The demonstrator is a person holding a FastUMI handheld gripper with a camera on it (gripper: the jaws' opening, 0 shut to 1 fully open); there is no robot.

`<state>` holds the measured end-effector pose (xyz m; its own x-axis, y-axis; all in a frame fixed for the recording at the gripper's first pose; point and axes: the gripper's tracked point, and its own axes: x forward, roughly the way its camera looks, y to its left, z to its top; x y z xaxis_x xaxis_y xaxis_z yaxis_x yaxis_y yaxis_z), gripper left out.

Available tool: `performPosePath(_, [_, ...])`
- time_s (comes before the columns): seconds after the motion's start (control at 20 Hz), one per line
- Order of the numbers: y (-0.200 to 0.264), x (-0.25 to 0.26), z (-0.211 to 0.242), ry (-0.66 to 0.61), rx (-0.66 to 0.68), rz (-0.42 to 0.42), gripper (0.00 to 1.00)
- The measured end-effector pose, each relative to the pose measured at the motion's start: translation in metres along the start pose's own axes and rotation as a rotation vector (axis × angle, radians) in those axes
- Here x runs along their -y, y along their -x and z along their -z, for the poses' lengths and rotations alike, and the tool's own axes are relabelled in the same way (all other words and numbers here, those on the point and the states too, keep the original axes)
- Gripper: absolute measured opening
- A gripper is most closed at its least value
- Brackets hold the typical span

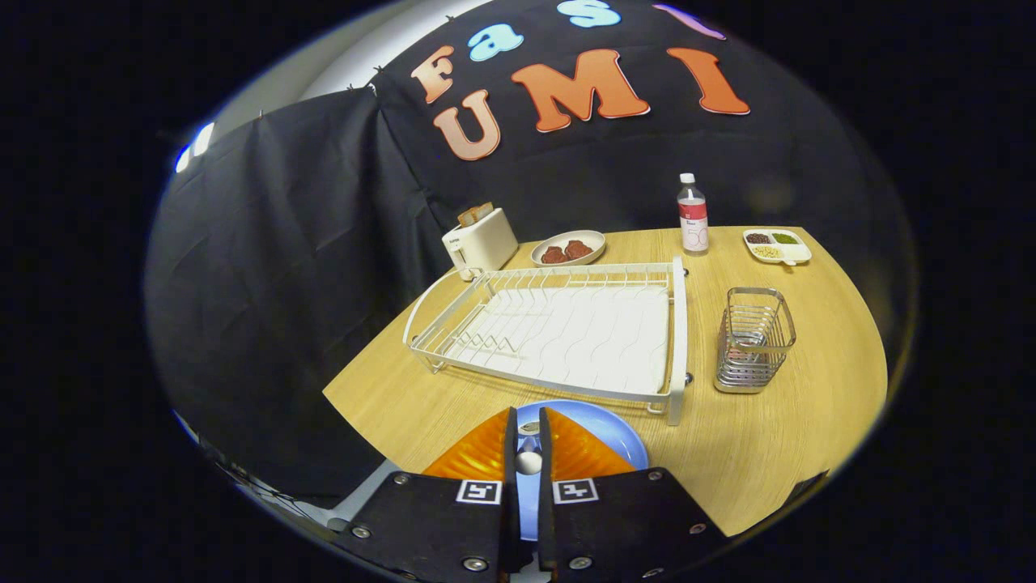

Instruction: Take the plate from the dish rack, then take the spoon from the basket and place it into the plate.

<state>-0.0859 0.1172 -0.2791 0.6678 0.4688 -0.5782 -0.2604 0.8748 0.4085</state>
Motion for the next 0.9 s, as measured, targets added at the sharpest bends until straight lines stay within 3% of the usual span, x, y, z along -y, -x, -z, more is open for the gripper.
performPosePath(0.5, [-0.009, 0.007, 0.045, 0.078, -0.065, -0.006, 0.1])
performPosePath(0.9, [-0.01, 0.033, 0.109, 0.105, -0.277, 0.088, 0.16])
